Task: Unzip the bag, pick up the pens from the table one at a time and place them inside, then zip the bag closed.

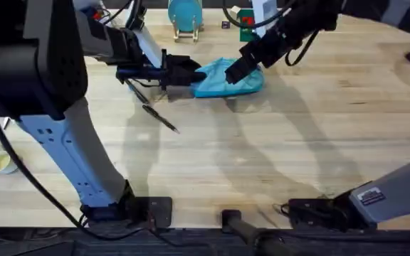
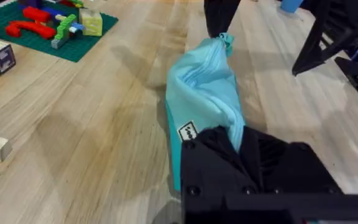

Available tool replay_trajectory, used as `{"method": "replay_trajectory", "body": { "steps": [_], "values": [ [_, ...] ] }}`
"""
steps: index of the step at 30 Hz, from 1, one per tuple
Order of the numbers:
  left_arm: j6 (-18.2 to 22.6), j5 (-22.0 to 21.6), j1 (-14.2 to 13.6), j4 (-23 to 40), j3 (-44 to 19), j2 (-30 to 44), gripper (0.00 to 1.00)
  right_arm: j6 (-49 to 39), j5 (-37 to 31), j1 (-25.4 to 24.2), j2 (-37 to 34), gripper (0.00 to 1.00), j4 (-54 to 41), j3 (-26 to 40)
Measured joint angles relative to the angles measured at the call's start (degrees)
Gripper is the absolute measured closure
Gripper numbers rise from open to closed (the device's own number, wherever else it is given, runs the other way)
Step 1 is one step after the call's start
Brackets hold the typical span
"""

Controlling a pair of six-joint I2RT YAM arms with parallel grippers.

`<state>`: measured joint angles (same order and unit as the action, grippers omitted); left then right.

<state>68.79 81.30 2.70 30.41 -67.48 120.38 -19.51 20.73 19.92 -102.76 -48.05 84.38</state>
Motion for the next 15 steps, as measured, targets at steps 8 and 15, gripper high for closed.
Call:
{"method": "replay_trajectory", "body": {
  "steps": [8,15],
  "values": [
    [0.0,0.02,0.0,0.0,0.0,0.0,0.959,0.07,-0.17,-0.07,0.17,0.006,-0.02,0.02],
    [0.0,0.39,-0.15,0.07,0.0,0.0,0.959,0.11,0.69,-3.04,5.89,0.006,0.22,0.15]
  ]
}}
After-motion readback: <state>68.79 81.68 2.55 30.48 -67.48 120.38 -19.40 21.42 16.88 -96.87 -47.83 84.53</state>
